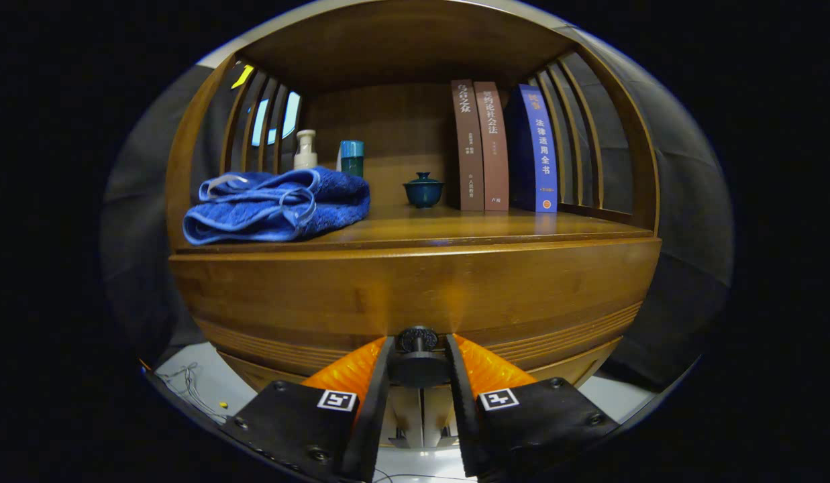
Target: Pull open the drawer, take out the items inside it, and place them on the countertop above the cabinet.
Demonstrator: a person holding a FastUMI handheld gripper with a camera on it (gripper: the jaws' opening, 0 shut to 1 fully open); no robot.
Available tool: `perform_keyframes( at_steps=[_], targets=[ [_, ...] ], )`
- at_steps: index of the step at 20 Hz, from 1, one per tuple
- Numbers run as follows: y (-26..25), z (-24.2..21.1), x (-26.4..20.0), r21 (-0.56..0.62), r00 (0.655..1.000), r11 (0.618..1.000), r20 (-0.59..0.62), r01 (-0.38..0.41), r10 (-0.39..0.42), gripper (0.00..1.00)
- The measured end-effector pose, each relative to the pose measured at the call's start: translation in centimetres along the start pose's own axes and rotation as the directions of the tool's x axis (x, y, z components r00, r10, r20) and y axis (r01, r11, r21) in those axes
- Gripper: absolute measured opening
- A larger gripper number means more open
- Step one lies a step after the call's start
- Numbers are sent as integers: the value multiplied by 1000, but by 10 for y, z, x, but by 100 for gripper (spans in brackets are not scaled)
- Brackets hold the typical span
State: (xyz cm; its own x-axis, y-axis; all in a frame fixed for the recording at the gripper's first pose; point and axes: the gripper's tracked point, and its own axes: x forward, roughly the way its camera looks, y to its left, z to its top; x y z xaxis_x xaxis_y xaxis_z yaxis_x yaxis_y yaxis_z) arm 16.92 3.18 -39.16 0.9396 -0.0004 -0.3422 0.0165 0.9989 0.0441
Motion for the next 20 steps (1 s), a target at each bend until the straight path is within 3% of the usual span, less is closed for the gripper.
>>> perform_keyframes(
  at_steps=[1, 4, 9, 20],
  targets=[
    [-1, 0, 0, -11, 1000, 1000, 13, 2, -2, 51],
    [0, 1, -2, -74, 998, 997, 61, -7, 11, 31],
    [0, -1, -17, -72, 999, 997, 30, -41, 43, 31],
    [-7, -18, -100, -42, 999, 998, 9, -51, 51, 31]
  ],
)
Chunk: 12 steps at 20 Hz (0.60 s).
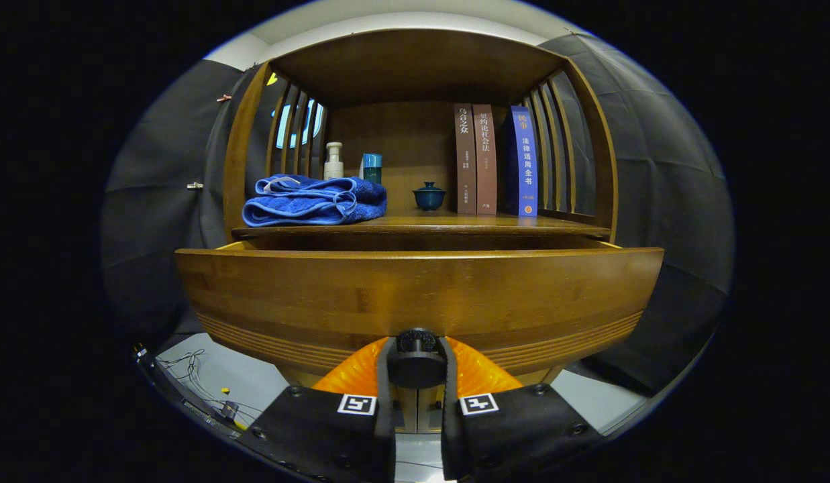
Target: Pull open the drawer, take out the items inside it, and place them on the countertop above the cabinet.
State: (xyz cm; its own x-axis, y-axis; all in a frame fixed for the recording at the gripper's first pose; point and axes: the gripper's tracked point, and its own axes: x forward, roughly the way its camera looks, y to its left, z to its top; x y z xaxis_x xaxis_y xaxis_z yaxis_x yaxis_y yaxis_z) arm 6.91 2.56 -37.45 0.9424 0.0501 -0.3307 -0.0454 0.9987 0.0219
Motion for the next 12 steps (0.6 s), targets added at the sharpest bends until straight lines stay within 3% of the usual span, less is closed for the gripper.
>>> perform_keyframes(
  at_steps=[12],
  targets=[
    [0, -18, -50, 13, 1000, 1000, -18, 2, -2, 31]
  ],
)
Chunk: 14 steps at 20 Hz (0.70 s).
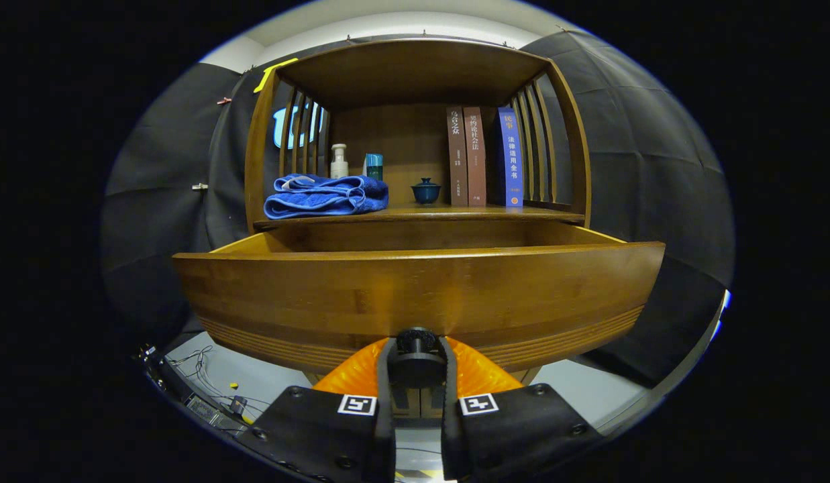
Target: Pull open the drawer, take out the items inside it, and place them on the countertop above the cabinet.
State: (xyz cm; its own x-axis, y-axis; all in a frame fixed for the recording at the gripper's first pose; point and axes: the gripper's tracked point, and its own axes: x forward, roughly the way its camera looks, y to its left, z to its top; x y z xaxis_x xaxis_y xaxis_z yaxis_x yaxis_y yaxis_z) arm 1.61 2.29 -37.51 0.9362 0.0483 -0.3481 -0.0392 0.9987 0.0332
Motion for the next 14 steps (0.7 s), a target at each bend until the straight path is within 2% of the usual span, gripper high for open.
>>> perform_keyframes(
  at_steps=[5, 7, 8, 12, 14],
  targets=[
    [1, -1, 1, 2, 1000, 1000, -11, -7, 7, 31],
    [3, -2, -1, 15, 999, 1000, -29, -21, 22, 41],
    [4, -5, -3, 18, 998, 999, -47, -32, 33, 48],
    [1, 9, -17, -9, 998, 999, -44, -45, 45, 99],
    [0, 23, -26, -19, 998, 999, -39, -51, 50, 99]
  ],
)
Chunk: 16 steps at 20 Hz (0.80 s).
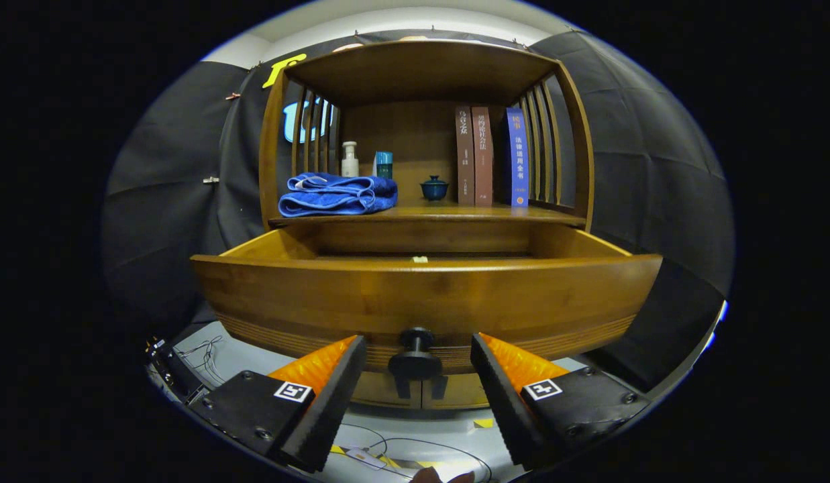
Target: Pull open the drawer, take out the items inside it, and place them on the countertop above the cabinet.
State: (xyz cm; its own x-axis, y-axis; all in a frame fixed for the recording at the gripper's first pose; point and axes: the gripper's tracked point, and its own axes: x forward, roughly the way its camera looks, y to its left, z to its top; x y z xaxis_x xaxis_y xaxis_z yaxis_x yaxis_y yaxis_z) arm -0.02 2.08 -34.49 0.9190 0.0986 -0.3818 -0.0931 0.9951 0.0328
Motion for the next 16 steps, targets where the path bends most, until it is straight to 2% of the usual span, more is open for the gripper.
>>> perform_keyframes(
  at_steps=[4, 8, 10, 13, 16],
  targets=[
    [-1, 40, -12, 0, 999, 999, -28, -36, 36, 99],
    [0, 76, 0, 72, 989, 994, -121, -78, 86, 98],
    [0, 90, 22, 104, 980, 991, -172, -82, 99, 99],
    [-7, 98, 65, 84, 960, 995, -266, -63, 83, 100],
    [-8, 90, 112, 68, 924, 997, -377, -45, 67, 99]
  ],
)
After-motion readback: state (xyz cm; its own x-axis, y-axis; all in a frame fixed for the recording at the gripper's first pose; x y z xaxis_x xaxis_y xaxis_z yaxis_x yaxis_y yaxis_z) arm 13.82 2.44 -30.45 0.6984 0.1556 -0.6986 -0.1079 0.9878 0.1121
